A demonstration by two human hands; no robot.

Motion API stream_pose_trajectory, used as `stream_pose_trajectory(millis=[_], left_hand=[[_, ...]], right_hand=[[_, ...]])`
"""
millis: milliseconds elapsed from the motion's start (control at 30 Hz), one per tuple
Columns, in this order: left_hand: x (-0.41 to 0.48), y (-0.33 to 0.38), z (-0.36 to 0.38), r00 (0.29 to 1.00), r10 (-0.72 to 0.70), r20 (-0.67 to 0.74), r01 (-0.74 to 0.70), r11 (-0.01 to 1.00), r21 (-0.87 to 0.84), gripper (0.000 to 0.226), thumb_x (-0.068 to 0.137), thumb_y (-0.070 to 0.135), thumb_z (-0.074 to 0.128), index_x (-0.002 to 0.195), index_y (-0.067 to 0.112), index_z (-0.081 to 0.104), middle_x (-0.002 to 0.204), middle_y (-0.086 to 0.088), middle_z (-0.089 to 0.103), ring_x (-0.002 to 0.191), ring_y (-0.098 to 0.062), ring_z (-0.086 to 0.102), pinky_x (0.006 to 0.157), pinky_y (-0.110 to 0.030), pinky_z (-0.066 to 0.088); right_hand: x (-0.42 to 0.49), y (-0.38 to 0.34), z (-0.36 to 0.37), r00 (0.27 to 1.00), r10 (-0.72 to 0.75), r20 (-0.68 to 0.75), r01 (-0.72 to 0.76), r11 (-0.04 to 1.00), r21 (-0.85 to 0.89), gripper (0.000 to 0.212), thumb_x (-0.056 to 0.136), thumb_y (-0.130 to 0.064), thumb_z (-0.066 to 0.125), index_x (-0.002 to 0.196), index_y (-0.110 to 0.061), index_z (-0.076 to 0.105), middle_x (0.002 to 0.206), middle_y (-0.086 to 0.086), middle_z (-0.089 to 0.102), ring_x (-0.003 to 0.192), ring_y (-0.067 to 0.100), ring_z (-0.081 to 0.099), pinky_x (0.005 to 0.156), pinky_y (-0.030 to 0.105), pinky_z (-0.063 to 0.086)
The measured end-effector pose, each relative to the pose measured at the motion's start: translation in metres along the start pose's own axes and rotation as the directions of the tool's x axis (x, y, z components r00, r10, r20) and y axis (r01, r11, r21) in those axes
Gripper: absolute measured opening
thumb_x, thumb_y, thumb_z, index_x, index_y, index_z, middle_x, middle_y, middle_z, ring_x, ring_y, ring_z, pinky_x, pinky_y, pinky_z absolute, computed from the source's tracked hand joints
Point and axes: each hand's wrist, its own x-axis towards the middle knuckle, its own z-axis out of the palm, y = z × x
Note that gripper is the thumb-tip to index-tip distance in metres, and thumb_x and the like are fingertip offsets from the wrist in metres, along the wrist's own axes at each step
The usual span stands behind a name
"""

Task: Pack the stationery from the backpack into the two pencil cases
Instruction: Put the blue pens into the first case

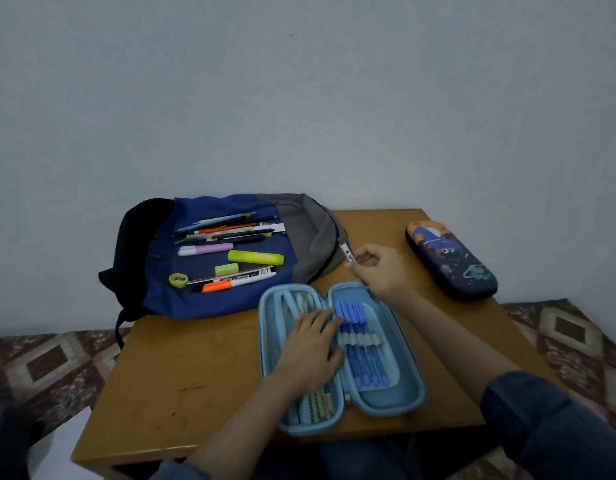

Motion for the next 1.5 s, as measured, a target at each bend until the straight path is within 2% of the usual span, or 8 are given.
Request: stream_pose_trajectory(millis=[200, 367, 633, 800, 967, 1100, 1300, 1500], left_hand=[[-0.006, -0.009, 0.013, 1.000, 0.014, -0.017, -0.014, 1.000, -0.017, 0.053, 0.099, 0.047, 0.024, 0.148, 0.032, 0.013, 0.157, 0.012, 0.007, 0.144, -0.007, -0.003, 0.119, -0.033, -0.004], [-0.006, -0.008, 0.016, 1.000, 0.012, -0.027, -0.013, 0.999, -0.034, 0.059, 0.093, 0.055, 0.020, 0.147, 0.031, 0.017, 0.156, 0.011, 0.012, 0.144, -0.008, 0.000, 0.119, -0.033, -0.002], [0.000, 0.005, 0.009, 0.998, -0.048, -0.042, 0.048, 0.999, 0.020, 0.090, 0.066, 0.077, 0.024, 0.140, 0.026, 0.028, 0.147, 0.007, 0.026, 0.137, -0.013, 0.017, 0.118, -0.038, 0.008], [0.001, 0.004, 0.014, 0.996, -0.046, -0.071, 0.048, 0.999, 0.020, 0.091, 0.063, 0.076, 0.018, 0.140, 0.027, 0.028, 0.146, 0.008, 0.025, 0.137, -0.012, 0.016, 0.118, -0.038, 0.006], [0.001, 0.003, 0.015, 0.996, -0.043, -0.076, 0.044, 0.999, 0.014, 0.090, 0.066, 0.076, 0.017, 0.141, 0.029, 0.026, 0.148, 0.010, 0.022, 0.138, -0.010, 0.014, 0.119, -0.038, 0.004], [0.000, 0.003, 0.014, 0.996, -0.045, -0.070, 0.046, 0.999, 0.008, 0.088, 0.068, 0.077, 0.019, 0.141, 0.029, 0.026, 0.148, 0.010, 0.022, 0.139, -0.010, 0.013, 0.119, -0.037, 0.002], [-0.001, 0.005, 0.013, 0.997, -0.062, -0.054, 0.062, 0.998, 0.002, 0.081, 0.073, 0.074, 0.026, 0.142, 0.030, 0.025, 0.149, 0.010, 0.022, 0.140, -0.010, 0.011, 0.119, -0.037, 0.000], [-0.001, 0.004, 0.015, 0.995, -0.060, -0.075, 0.060, 0.998, -0.008, 0.084, 0.070, 0.075, 0.021, 0.141, 0.031, 0.026, 0.148, 0.011, 0.023, 0.139, -0.010, 0.012, 0.119, -0.037, 0.001]], right_hand=[[0.001, 0.015, -0.021, 0.991, 0.127, -0.042, -0.130, 0.989, -0.073, 0.021, 0.076, -0.010, 0.074, 0.091, -0.013, 0.059, 0.064, -0.001, 0.052, 0.064, 0.019, 0.057, 0.068, 0.044, 0.056], [-0.001, 0.022, -0.028, 0.998, 0.054, -0.031, -0.057, 0.992, -0.108, 0.076, 0.078, 0.000, 0.070, 0.141, -0.027, 0.038, 0.055, 0.001, 0.049, 0.044, 0.009, 0.048, 0.055, 0.035, 0.055], [0.009, 0.027, -0.019, 1.000, 0.001, -0.026, -0.006, 0.981, -0.193, 0.057, 0.078, -0.003, 0.071, 0.130, -0.017, 0.050, 0.064, -0.001, 0.048, 0.054, 0.008, 0.047, 0.054, 0.018, 0.046], [0.011, 0.034, -0.013, 1.000, -0.008, 0.019, 0.013, 0.971, -0.239, 0.057, 0.080, -0.008, 0.071, 0.130, -0.020, 0.047, 0.083, 0.010, 0.056, 0.075, 0.020, 0.055, 0.067, 0.028, 0.051], [0.014, 0.032, -0.014, 0.999, 0.051, 0.005, -0.049, 0.979, -0.198, 0.053, 0.078, -0.005, 0.072, 0.125, -0.015, 0.047, 0.071, 0.002, 0.052, 0.056, 0.012, 0.052, 0.050, 0.026, 0.052], [0.015, 0.033, -0.009, 0.958, 0.185, 0.219, -0.110, 0.943, -0.313, 0.054, 0.079, -0.005, 0.072, 0.125, -0.012, 0.046, 0.091, 0.017, 0.058, 0.052, 0.017, 0.053, 0.036, 0.019, 0.046], [0.018, 0.035, -0.005, 0.877, 0.325, 0.355, -0.164, 0.895, -0.414, 0.052, 0.086, -0.003, 0.062, 0.134, -0.005, 0.042, 0.074, 0.007, 0.056, 0.047, 0.015, 0.056, 0.042, 0.022, 0.051], [0.019, 0.036, -0.001, 0.859, 0.375, 0.349, -0.200, 0.873, -0.445, 0.054, 0.087, 0.006, 0.050, 0.138, -0.007, 0.040, 0.092, 0.015, 0.056, 0.059, 0.022, 0.060, 0.040, 0.024, 0.053]])
